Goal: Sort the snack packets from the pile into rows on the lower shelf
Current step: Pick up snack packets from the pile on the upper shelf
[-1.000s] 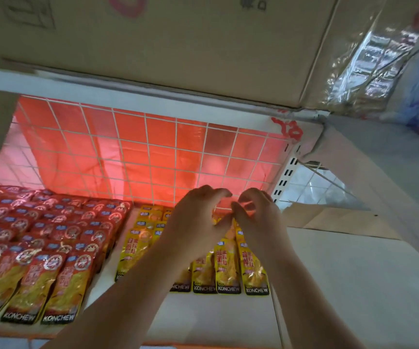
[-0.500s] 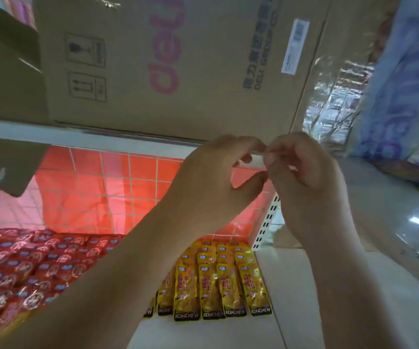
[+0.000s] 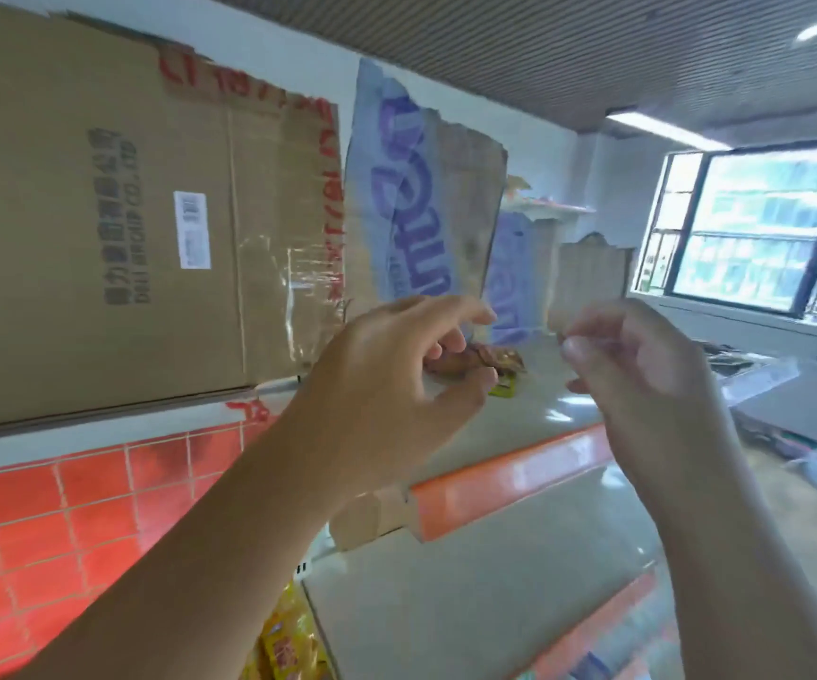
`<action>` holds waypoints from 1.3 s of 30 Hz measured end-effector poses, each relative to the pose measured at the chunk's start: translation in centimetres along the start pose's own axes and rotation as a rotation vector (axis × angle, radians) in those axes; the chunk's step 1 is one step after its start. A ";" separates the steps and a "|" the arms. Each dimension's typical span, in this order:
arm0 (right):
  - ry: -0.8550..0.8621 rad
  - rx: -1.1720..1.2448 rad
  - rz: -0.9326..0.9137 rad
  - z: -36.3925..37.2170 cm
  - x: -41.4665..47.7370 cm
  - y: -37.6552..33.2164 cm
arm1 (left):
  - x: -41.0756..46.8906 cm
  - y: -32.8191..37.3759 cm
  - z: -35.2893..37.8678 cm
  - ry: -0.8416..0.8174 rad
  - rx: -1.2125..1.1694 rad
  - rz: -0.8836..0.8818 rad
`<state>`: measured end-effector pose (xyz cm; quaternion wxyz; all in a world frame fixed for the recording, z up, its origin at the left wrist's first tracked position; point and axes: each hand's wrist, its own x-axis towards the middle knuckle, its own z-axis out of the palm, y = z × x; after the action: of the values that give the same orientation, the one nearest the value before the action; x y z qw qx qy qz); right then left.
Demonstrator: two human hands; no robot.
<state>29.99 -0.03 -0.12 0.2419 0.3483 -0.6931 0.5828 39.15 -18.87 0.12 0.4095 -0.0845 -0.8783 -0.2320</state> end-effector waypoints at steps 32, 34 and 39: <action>-0.601 -0.409 -0.347 -16.6 16.7 17.4 | 20.4 6.2 13.2 -0.528 0.563 -0.464; -0.779 -0.487 -0.316 -15.2 18.4 17.9 | 21.6 4.7 13.8 -0.606 0.605 -0.506; -1.029 -0.629 -0.278 -11.2 21.5 18.8 | 24.7 1.5 16.5 -0.713 0.618 -0.572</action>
<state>1.03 8.08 6.09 0.0416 0.5838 -0.8077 0.0707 12.38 -10.69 10.22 0.0130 0.2083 -0.9777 -0.0224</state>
